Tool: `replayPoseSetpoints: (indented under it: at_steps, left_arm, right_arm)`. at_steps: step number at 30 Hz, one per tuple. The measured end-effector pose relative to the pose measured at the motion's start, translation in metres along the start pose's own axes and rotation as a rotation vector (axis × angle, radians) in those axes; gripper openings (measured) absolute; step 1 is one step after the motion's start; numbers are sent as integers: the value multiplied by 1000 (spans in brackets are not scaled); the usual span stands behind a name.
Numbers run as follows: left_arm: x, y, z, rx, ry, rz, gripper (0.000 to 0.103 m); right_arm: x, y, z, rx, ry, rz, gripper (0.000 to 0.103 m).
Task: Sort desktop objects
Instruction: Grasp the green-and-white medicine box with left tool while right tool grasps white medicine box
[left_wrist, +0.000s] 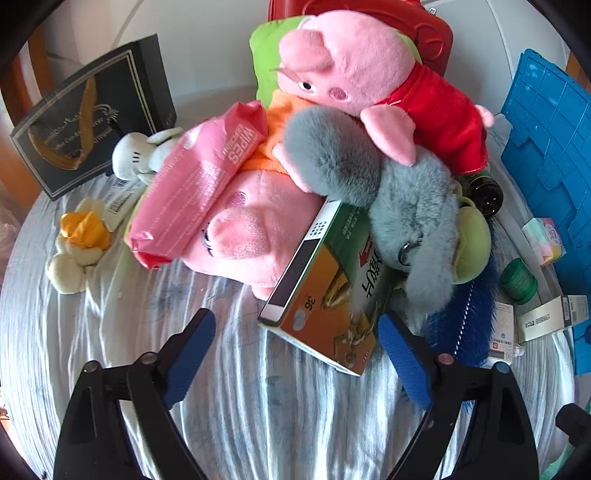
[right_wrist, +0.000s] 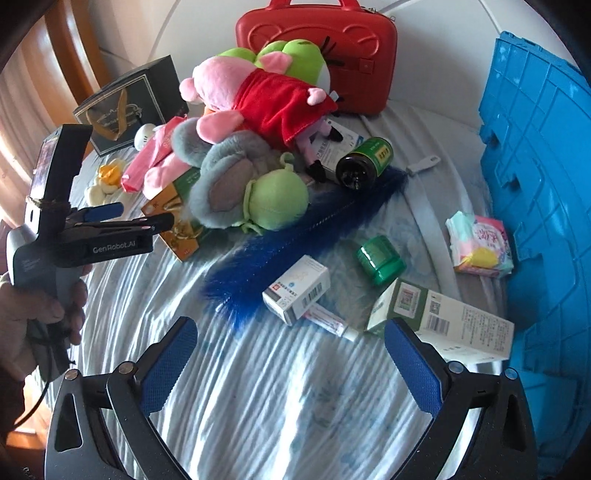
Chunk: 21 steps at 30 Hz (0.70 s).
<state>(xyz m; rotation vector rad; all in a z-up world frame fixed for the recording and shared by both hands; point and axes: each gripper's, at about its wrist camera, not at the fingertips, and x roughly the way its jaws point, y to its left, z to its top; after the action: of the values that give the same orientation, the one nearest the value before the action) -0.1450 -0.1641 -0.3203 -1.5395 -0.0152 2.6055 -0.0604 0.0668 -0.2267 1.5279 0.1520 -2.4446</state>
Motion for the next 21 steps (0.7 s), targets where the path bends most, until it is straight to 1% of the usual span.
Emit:
replayPoseSetpoints:
  at_steps: [3, 5, 7, 9, 10, 12, 13, 15, 17, 21]
  left_arm:
    - [16, 3, 5, -14, 3, -65, 68]
    - [20, 2, 6, -14, -3, -124, 61]
    - [20, 2, 4, -15, -7, -148, 59]
    - [17, 4, 0, -22, -14, -184, 51]
    - [14, 5, -2, -20, -19, -198, 48]
    - [5, 3, -7, -7, -32, -224, 38]
    - [0, 2, -10, 1, -37, -238, 35]
    - [-9, -1, -15, 8, -41, -264, 24]
    - [-21, -3, -22, 21, -50, -267, 19]
    - [-40, 18, -31, -15, -53, -261, 19]
  right_arm:
    - [17, 5, 1, -4, 24, -16, 103]
    - [27, 7, 2, -5, 41, -24, 103]
    - [34, 11, 3, -5, 49, -30, 103]
    - [42, 14, 4, 0, 54, -40, 103]
    - [46, 15, 5, 6, 57, -50, 103]
    - [53, 16, 7, 22, 59, -67, 103]
    - [56, 16, 9, 27, 60, -77, 103]
    - [62, 17, 12, 30, 62, -99, 103]
    - [67, 18, 14, 35, 67, -112, 103]
    - [71, 13, 16, 58, 67, -100, 103]
